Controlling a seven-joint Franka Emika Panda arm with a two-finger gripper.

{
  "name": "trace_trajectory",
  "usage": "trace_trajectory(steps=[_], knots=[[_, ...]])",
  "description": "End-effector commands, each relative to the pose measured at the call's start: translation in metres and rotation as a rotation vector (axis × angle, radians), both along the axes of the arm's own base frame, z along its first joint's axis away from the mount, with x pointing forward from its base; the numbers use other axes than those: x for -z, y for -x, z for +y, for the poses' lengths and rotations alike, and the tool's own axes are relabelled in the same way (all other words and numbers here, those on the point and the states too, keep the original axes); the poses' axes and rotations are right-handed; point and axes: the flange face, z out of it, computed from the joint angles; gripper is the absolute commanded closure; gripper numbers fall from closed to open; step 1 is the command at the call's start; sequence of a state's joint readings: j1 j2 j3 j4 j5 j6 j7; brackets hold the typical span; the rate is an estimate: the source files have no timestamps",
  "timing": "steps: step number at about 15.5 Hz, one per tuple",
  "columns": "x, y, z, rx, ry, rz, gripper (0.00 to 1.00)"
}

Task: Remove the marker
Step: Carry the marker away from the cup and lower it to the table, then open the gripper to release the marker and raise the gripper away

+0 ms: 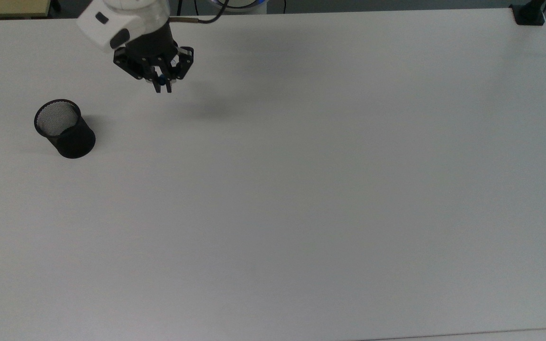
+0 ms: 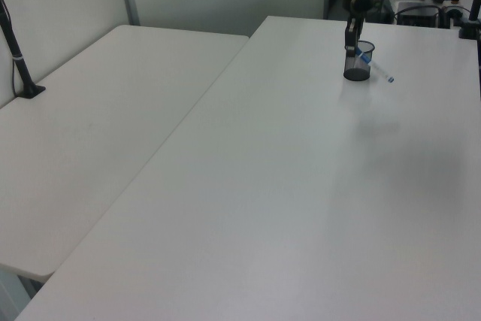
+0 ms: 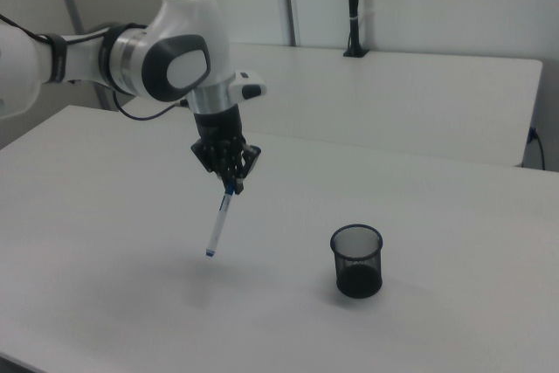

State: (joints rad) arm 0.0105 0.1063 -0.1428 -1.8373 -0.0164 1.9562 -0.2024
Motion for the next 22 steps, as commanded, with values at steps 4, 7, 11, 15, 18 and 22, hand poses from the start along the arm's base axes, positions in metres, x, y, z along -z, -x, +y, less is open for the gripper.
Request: trace_trajectory(steps=[4,7,11,15,18,22], knots=[[0.088,-0.029,0.018,-0.037,0.005,0.06,1.0],[0.12,-0.042,0.023,0.0,0.02,0.026,1.0],[0.134,-0.046,0.026,0.019,0.023,0.021,0.88],[0.128,-0.049,0.027,0.079,0.025,0.007,0.0],[0.119,-0.051,0.043,0.091,0.033,-0.006,0.0],[0.041,-0.055,0.028,0.156,0.027,-0.066,0.0]])
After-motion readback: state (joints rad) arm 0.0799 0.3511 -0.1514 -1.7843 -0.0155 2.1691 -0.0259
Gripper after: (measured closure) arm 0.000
